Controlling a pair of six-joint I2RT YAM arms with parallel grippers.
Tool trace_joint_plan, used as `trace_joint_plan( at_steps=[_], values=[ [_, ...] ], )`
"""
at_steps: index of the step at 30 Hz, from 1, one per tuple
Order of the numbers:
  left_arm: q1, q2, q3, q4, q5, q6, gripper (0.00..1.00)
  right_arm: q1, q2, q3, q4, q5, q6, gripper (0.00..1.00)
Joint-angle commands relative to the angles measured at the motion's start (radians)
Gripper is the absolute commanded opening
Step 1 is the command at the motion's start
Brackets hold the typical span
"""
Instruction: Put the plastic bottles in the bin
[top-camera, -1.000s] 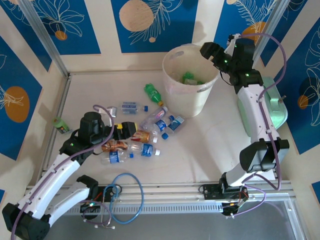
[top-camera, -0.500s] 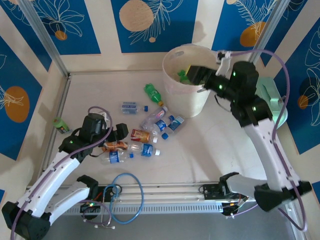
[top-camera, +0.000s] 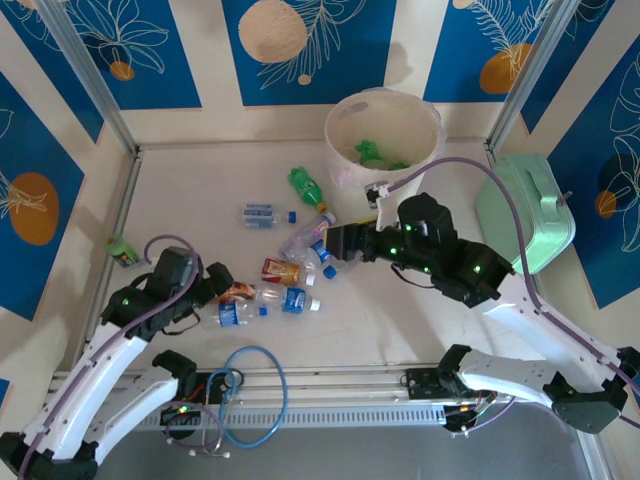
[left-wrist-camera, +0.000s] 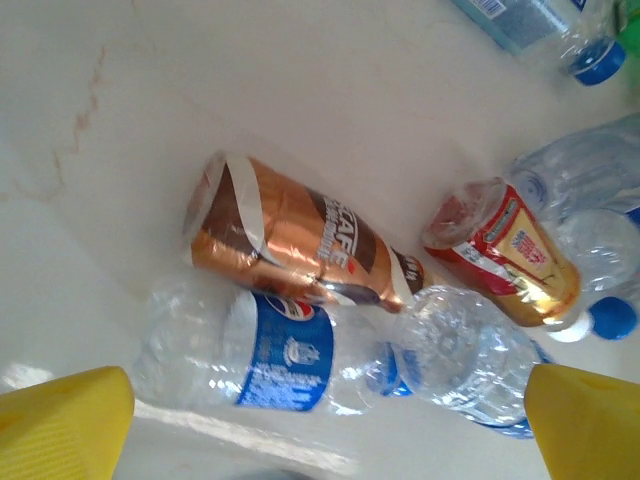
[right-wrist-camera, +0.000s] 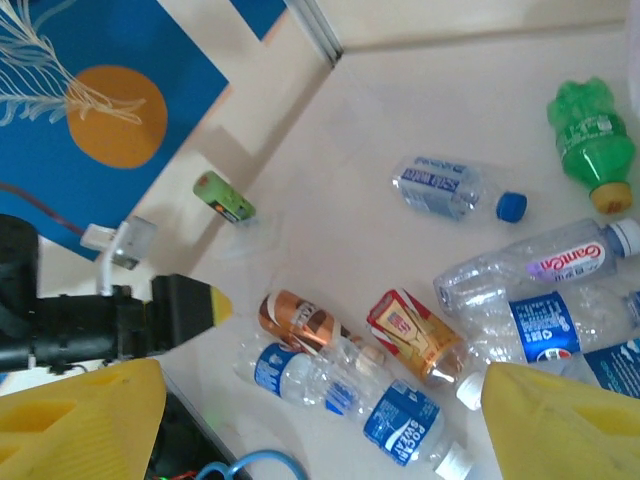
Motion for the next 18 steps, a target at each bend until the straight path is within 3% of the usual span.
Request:
trace_joint_plan(
  at_steps=[1,5,8,14,18],
  values=[
    [-0.006,-0.077,-0.069,-0.067,0.086,-0.243,1.00,0.015,-0.003,-0.006,0.010,0.076,0.005,0.83],
    [-0.006,-0.041,-0.065,-0.081,0.069,-0.264,0.94,0.014,0.000,-0.023,0.036,0.083,0.019,0.83],
    [-0.007,-0.002,-0.083,-0.066,0.077,-0.267,0.81,0.012,0.011,-0.022,0.030,0.078,0.026,0.83],
    [-0.010,0.020,-0.161,-0.049,0.079,-0.342,0.78,0.012,0.002,-0.044,0.020,0.092,0.045,0.83],
    [-0.013,0.048,-0.200,-0.011,0.079,-0.358,0.82,0.012,-0.001,-0.050,0.023,0.092,0.050,0.83]
  ],
)
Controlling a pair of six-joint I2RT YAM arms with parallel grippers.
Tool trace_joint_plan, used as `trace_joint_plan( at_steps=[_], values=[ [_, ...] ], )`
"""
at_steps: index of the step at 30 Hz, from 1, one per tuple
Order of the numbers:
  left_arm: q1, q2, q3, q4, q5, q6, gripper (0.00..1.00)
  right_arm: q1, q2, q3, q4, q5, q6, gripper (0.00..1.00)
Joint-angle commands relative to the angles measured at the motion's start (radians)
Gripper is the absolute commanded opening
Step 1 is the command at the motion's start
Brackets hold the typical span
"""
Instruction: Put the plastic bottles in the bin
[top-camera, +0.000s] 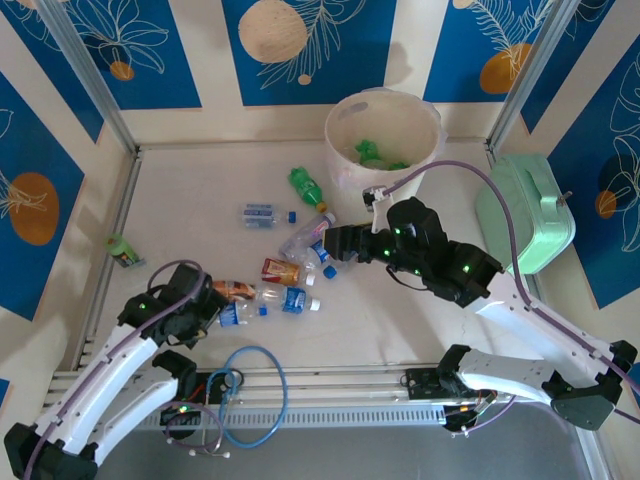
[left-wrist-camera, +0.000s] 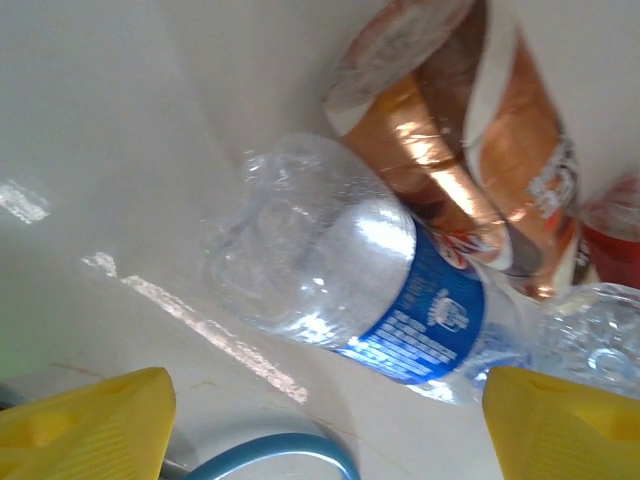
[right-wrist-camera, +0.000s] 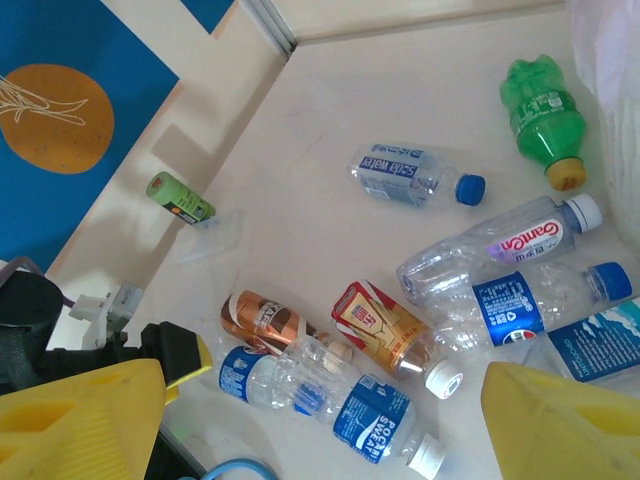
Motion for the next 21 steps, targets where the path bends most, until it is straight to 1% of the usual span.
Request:
trace_joint_plan(
  at_steps=[1,7,11,17,21],
  values=[
    [-0.012,0.023,-0.031,0.042,0.008,-0.057,0.83,0.002,-0.012,-0.008,0.014,0.018,0.015,0.83],
    [-0.015,0.099,-0.077,0.153,0.020,-0.084,0.85,0.002,-0.012,-0.009,0.012,0.011,0.021,0.83],
    [-0.015,0.143,-0.072,0.186,-0.012,-0.086,0.89,0.002,-0.014,-0.017,0.007,0.006,0.028,0.83],
    [-0.015,0.209,-0.075,0.247,-0.033,-0.091,0.89,0.003,-0.014,-0.026,0.005,-0.003,0.032,0.83],
    [-0.015,0.237,-0.070,0.268,-0.055,-0.087,0.93,0.002,-0.014,-0.025,0.000,-0.008,0.032,0.83]
  ],
)
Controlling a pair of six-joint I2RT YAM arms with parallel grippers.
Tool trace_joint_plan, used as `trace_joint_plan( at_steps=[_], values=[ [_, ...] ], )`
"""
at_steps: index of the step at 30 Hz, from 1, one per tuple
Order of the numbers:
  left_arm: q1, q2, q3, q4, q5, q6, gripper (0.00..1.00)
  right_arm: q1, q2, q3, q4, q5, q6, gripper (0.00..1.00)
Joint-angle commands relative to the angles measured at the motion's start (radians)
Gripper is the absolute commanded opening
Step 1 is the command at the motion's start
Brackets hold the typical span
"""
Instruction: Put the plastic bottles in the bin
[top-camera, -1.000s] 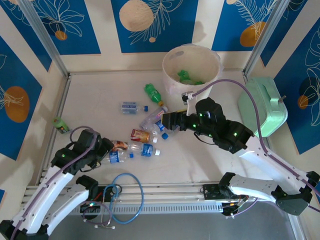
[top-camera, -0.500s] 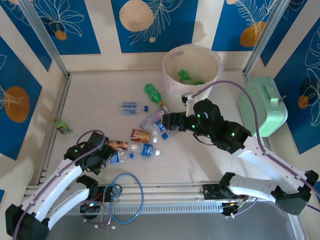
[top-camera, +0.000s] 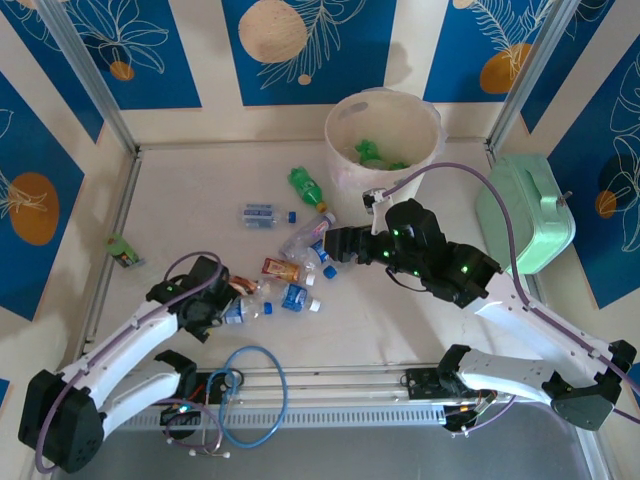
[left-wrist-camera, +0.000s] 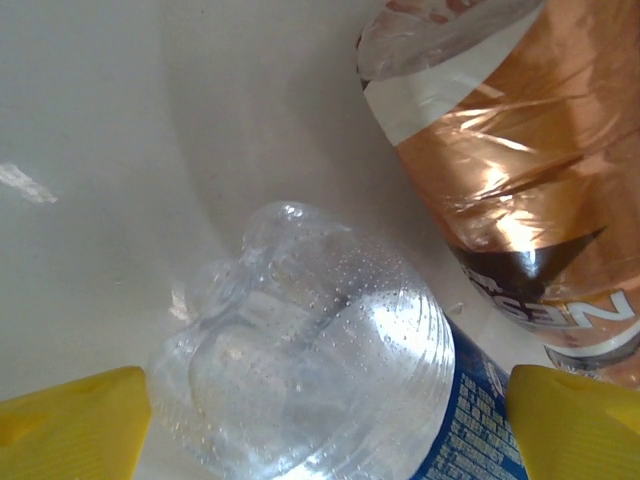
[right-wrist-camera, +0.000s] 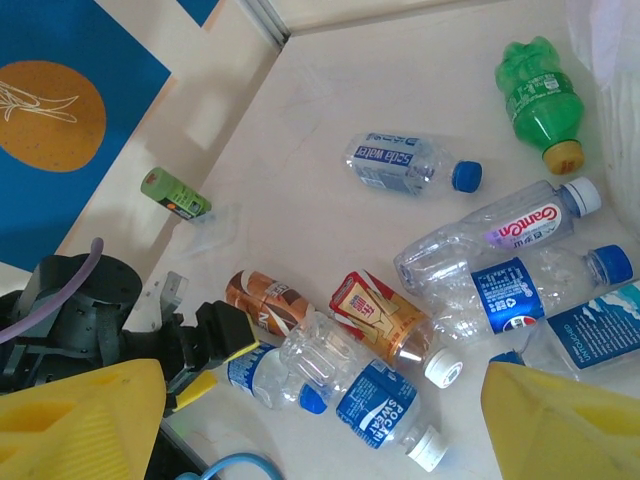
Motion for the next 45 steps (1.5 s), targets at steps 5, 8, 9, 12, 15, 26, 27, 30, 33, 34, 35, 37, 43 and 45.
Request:
trace_joint_plan(
  at_steps=[5,8,9,12,15,26,27,30,33,34,35,37,43,45],
  values=[
    [-0.009,0.051,-0.012,0.039,-0.049,-0.020,0.94,-0.001,-0.014,-0.015,-0.006,-0.009,0.011,0.83],
    [-0.010,0.081,-0.027,0.070,-0.043,-0.023,0.93,0.000,-0.021,-0.019,-0.012,-0.014,0.017,0.83],
    [-0.010,0.093,-0.028,0.074,-0.042,-0.023,0.92,0.000,-0.025,-0.022,-0.013,-0.014,0.018,0.83],
    [-0.010,0.118,-0.027,0.082,-0.038,-0.024,0.90,-0.001,-0.038,-0.033,-0.015,-0.013,0.026,0.83],
    [-0.010,0.131,-0.026,0.088,-0.046,-0.018,0.89,0.000,-0.047,-0.040,-0.020,-0.011,0.031,0.83],
    [-0.010,0.122,-0.022,0.069,-0.052,-0.011,0.76,0.000,-0.061,-0.051,-0.032,-0.003,0.039,0.83],
    [-0.010,0.113,-0.019,0.059,-0.056,-0.009,0.75,0.000,-0.061,-0.052,-0.031,-0.001,0.040,0.83],
    [-0.010,0.090,-0.009,0.036,-0.064,-0.002,0.72,-0.001,-0.062,-0.053,-0.029,-0.002,0.040,0.83],
    [-0.010,0.069,0.002,0.010,-0.066,0.001,0.72,0.000,-0.062,-0.055,-0.026,-0.005,0.042,0.83],
    [-0.010,0.063,0.008,0.000,-0.065,0.003,0.72,0.000,-0.062,-0.055,-0.026,-0.008,0.043,0.83],
    [-0.010,0.050,0.015,-0.010,-0.064,0.009,0.71,0.001,-0.063,-0.055,-0.026,-0.009,0.043,0.83],
    [-0.011,0.024,0.033,-0.038,-0.069,0.020,0.70,0.003,-0.063,-0.057,-0.024,-0.015,0.043,0.82],
    [-0.010,-0.066,0.109,-0.124,-0.093,0.071,0.63,0.011,-0.059,-0.072,-0.004,-0.040,0.048,0.82],
    [-0.010,-0.084,0.138,-0.152,-0.093,0.088,0.62,0.014,-0.053,-0.075,0.007,-0.061,0.050,0.82]
  ],
)
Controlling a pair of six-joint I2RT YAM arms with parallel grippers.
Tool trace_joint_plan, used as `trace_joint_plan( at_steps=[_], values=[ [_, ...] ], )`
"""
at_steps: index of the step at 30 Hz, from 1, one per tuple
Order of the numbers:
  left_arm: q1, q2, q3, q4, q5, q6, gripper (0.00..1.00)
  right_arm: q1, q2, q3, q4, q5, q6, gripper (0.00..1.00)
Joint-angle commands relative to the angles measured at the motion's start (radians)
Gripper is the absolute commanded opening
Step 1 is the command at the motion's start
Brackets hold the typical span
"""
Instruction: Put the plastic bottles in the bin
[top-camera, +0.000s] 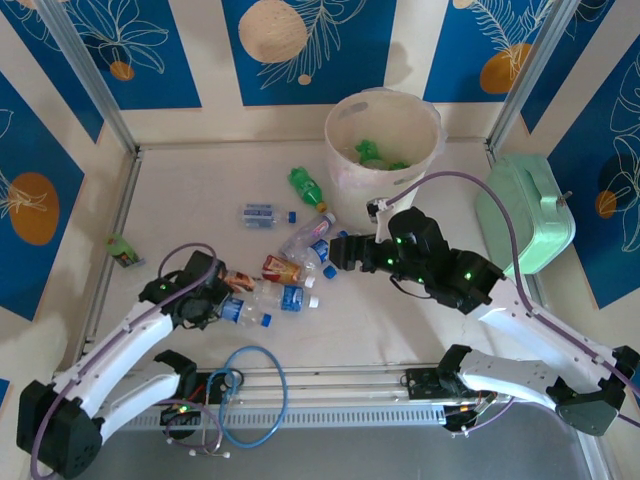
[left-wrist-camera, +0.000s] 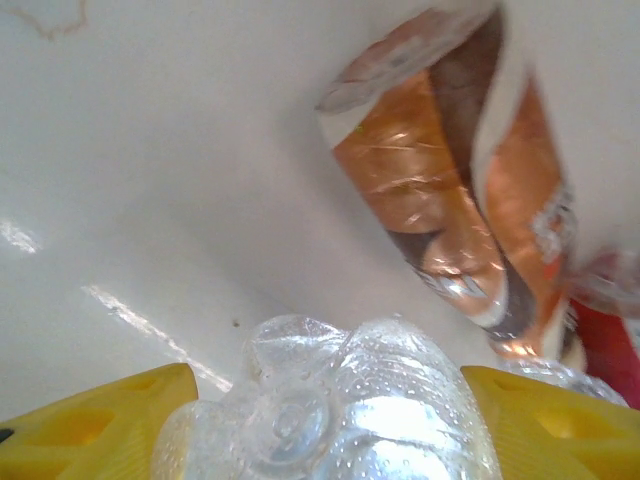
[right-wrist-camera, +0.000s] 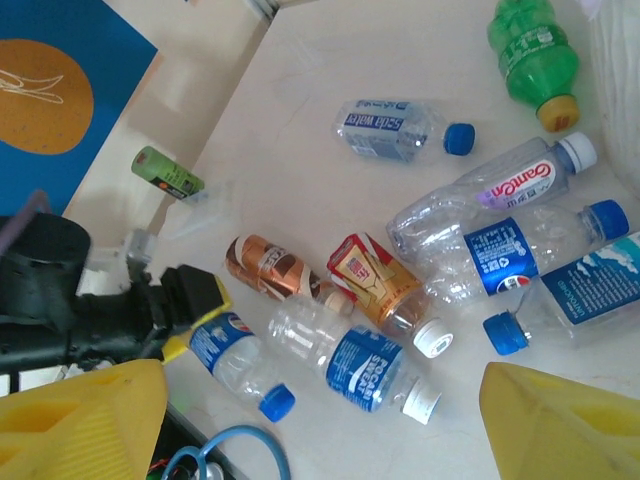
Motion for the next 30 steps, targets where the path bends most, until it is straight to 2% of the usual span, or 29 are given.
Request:
trace_joint_plan(
  at_steps=[1,6,12,21,30],
  values=[
    [-0.009,-0.030,0.063,-0.098,-0.026,0.040,0.62,0.012,-0.003,-0.011,0.037,-0.057,0.013,0.82],
    [-0.007,-0.060,0.182,-0.085,0.007,0.140,0.61,0.017,0.062,0.016,0.079,-0.295,-0.015,0.82],
    [-0.007,0.025,0.348,0.062,0.192,0.295,0.59,0.019,0.150,0.027,0.128,-0.499,-0.006,0.79],
    [-0.007,0.087,0.416,0.254,0.363,0.322,0.54,0.063,0.222,0.050,0.131,-0.483,-0.005,0.77],
    [-0.007,0.081,0.387,0.338,0.434,0.299,0.53,0.070,0.260,0.064,0.129,-0.443,-0.014,0.73]
  ],
)
